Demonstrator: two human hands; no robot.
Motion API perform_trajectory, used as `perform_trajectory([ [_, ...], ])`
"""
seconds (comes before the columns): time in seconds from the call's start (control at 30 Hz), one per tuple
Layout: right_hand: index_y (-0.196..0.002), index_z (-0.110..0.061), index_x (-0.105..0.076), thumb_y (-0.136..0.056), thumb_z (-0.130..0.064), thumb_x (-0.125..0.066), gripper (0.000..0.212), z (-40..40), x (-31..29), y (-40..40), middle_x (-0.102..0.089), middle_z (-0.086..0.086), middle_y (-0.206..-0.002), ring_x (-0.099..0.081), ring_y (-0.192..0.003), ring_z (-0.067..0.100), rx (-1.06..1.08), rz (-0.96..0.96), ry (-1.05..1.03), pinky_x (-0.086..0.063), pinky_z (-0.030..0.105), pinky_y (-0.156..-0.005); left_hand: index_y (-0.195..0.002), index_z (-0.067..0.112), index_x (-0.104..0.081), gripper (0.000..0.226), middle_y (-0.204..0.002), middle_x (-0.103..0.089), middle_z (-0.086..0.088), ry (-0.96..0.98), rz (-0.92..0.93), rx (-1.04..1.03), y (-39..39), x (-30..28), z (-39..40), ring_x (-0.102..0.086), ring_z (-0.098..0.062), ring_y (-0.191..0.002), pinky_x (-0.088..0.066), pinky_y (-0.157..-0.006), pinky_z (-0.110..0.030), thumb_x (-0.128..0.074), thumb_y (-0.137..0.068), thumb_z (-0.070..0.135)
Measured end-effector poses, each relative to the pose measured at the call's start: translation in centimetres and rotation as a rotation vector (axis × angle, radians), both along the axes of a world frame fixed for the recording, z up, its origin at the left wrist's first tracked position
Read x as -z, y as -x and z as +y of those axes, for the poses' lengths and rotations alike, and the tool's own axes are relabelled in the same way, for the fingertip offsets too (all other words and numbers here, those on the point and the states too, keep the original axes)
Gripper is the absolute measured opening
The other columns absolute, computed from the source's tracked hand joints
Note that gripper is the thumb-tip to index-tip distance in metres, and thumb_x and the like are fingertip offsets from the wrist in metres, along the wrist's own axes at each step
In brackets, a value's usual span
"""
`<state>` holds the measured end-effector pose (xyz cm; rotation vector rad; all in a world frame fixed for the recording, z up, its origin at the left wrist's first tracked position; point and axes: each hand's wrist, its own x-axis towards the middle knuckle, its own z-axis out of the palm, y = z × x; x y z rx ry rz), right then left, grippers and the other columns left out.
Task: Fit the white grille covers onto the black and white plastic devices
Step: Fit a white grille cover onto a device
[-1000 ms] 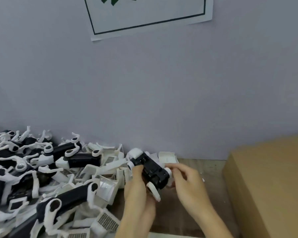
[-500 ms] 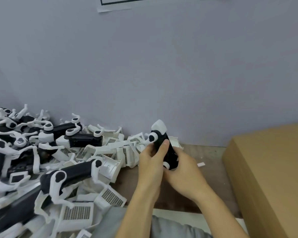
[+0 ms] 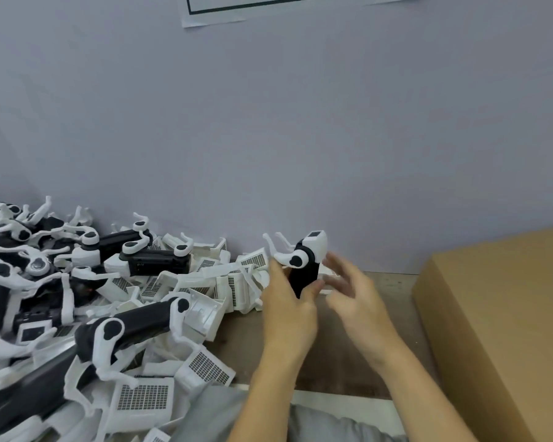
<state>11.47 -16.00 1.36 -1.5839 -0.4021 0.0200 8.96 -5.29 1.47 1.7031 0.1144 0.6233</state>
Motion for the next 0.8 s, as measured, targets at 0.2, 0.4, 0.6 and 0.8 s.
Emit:
perform_trajectory([
  [0.2, -0.115, -0.021, -0.063, -0.076, -0.028, -0.084, 0.045, -0.3, -0.4, -0.5, -0.075, -0.008, -0.09, -0.072, -0.082, 0.001, 0.255, 0.095, -0.222, -0.054, 0.014, -0.062, -0.112, 0.032, -0.057, 0.041, -0.101, -0.071, 0.018, -0.271, 0.056, 0.234, 0.6, 0.6, -0.6, -0.066, 0.0, -0.098, -0.055, -0.085, -0.028, -0.058, -0.085, 0.001],
  [0.4, -0.083, -0.025, -0.068, -0.074, -0.033, -0.085, 0.021, -0.2, -0.3, -0.5, -0.072, -0.018, -0.072, -0.069, -0.068, 0.0, 0.44, -0.058, -0.181, -0.048, 0.009, -0.052, -0.111, 0.027, -0.063, 0.035, -0.108, -0.061, 0.013, -0.312, 0.007, 0.152, 0.4, 0.4, -1.1, -0.057, 0.003, -0.098, -0.045, -0.082, -0.009, -0.065, -0.084, 0.004],
  [0.6, -0.14, -0.026, -0.05, -0.091, -0.038, -0.067, 0.053, 0.7, -0.1, -0.1, -0.061, -0.026, -0.114, -0.058, -0.104, -0.018, 0.231, -0.035, -0.106, -0.049, 0.007, -0.081, -0.098, 0.022, -0.069, 0.024, -0.091, -0.073, 0.008, 0.133, -0.013, -0.078, 0.1, -0.6, -0.9, -0.069, -0.009, -0.09, -0.053, -0.079, -0.02, -0.059, -0.094, 0.001],
  [0.8, -0.122, -0.022, -0.065, -0.102, -0.023, -0.051, 0.025, 0.1, 0.1, -0.6, -0.07, -0.006, -0.113, -0.066, -0.101, 0.008, 0.313, 0.124, -0.045, -0.048, 0.024, -0.082, -0.093, 0.016, -0.071, 0.024, -0.072, -0.065, -0.002, 1.2, -0.004, 0.031, 0.2, -1.7, 1.0, -0.058, -0.017, -0.059, -0.051, -0.063, -0.031, -0.067, -0.089, 0.04],
])
